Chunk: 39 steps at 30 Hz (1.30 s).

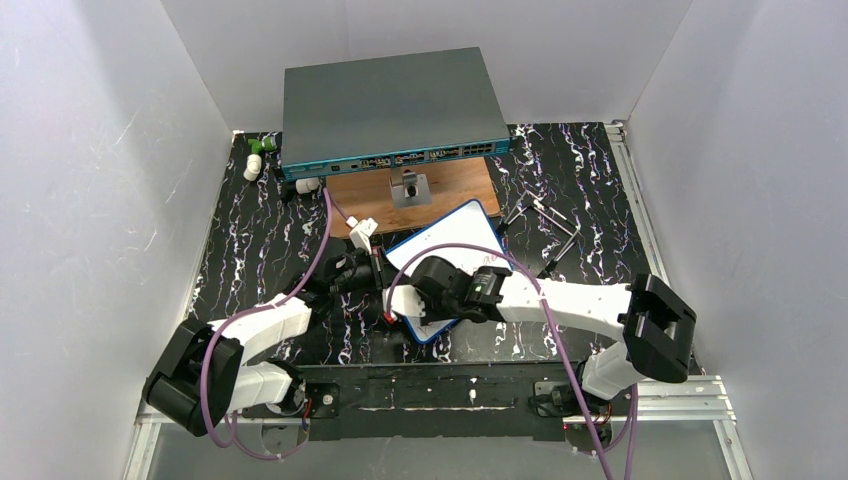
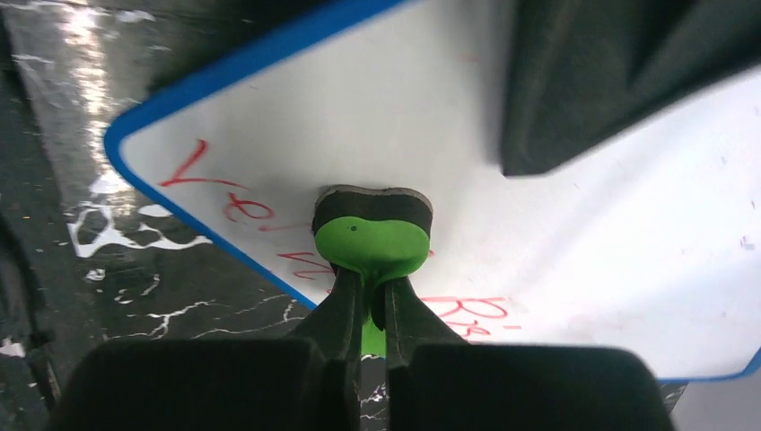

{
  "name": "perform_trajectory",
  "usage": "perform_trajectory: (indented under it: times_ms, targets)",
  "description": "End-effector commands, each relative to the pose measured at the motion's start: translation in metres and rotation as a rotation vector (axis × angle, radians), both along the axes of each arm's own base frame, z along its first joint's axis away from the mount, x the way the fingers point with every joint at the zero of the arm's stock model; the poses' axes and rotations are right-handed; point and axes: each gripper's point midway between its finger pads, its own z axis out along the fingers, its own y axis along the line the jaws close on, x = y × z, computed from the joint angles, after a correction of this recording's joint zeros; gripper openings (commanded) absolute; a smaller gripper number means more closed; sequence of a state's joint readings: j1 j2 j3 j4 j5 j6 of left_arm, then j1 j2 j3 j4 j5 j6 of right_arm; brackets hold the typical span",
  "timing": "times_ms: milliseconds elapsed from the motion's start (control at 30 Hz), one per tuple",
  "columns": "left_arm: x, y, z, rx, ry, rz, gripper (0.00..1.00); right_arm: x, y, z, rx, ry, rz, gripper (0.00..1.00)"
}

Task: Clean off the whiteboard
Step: Erase the whiteboard at the center of the board.

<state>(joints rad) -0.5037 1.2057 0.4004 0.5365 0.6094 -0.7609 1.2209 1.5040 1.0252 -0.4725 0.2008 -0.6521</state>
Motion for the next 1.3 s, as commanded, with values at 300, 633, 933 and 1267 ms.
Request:
perform_trajectory:
  times_ms: [300,633,933,1267]
  targets:
    - [-0.025,-0.004,0.008,-0.045,0.054,-0.083,0.00,-0.038,0.004,-0.014,-0.022,0.081,0.100,0.01]
    - [-0.027,-0.005,0.007,-0.045,0.055,-0.094,0.00,0.028,0.000,0.010,0.063,-0.022,-0.130,0.01]
    - [-0.027,-0.004,0.008,-0.045,0.050,-0.094,0.00,0.020,-0.010,0.001,0.054,0.050,-0.129,0.01]
    - [-0.028,-0.003,0.009,-0.040,0.047,-0.090,0.00,-0.034,0.006,-0.019,-0.016,0.087,0.062,0.01]
